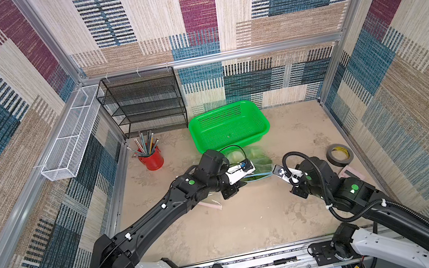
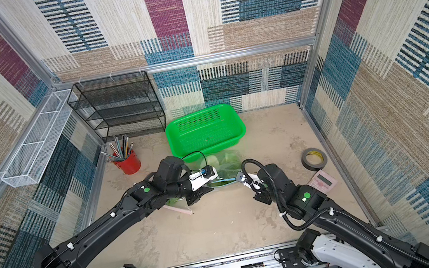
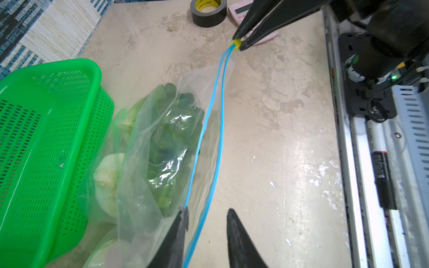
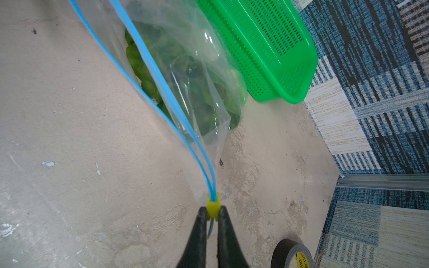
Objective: Open the zip-top bag and take out the chinese cabbages
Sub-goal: Adjust the zipper food storage bag at the center of the board.
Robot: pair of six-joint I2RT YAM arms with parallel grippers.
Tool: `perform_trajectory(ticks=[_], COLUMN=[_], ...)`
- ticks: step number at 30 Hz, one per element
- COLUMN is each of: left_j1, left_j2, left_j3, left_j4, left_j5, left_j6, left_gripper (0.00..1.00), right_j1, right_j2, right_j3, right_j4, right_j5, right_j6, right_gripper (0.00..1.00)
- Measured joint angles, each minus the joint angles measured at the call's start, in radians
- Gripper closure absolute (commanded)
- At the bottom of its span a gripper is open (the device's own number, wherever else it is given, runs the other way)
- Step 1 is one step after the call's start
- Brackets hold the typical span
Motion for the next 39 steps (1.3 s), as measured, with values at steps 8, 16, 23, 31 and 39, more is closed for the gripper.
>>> perform_trajectory(ticks=[8,16,23,31,39], left_j1=[-0.008,-0.012,-0.013,-0.015,-0.017], left_j2=[-0.015,-0.018,-0.003,-0.007,-0.018], left_j3=[-0.014,-0.019,-0.019,-0.019,-0.020], left_j4=[0.032,0.078,0.077,0.077,0.071], left_j5=[-0.056,-0.103,-0.103,-0.100,-0.090], left_j6=[0.000,0.005,0.023,0.026,0.026], left_gripper=[0.69,0.70,0.70,0.70,0.69], right_j1=[-0.002,-0.002,-0.002,-0.004,-0.005], right_j2=[0.001,0.002,0.007,0.010,0.006], right_j3=[0.000,0.000,0.001,0.001,0.003], right_j4=[0.000,0.000,0.000,0.000,0.000], right_j5=[0.000,0.001,0.003,0.008,0.011], right_j6=[0.000,0.000,-0.010,-0.011,-0.011], right_gripper=[0.89,0.89,0.89,0.89,0.89])
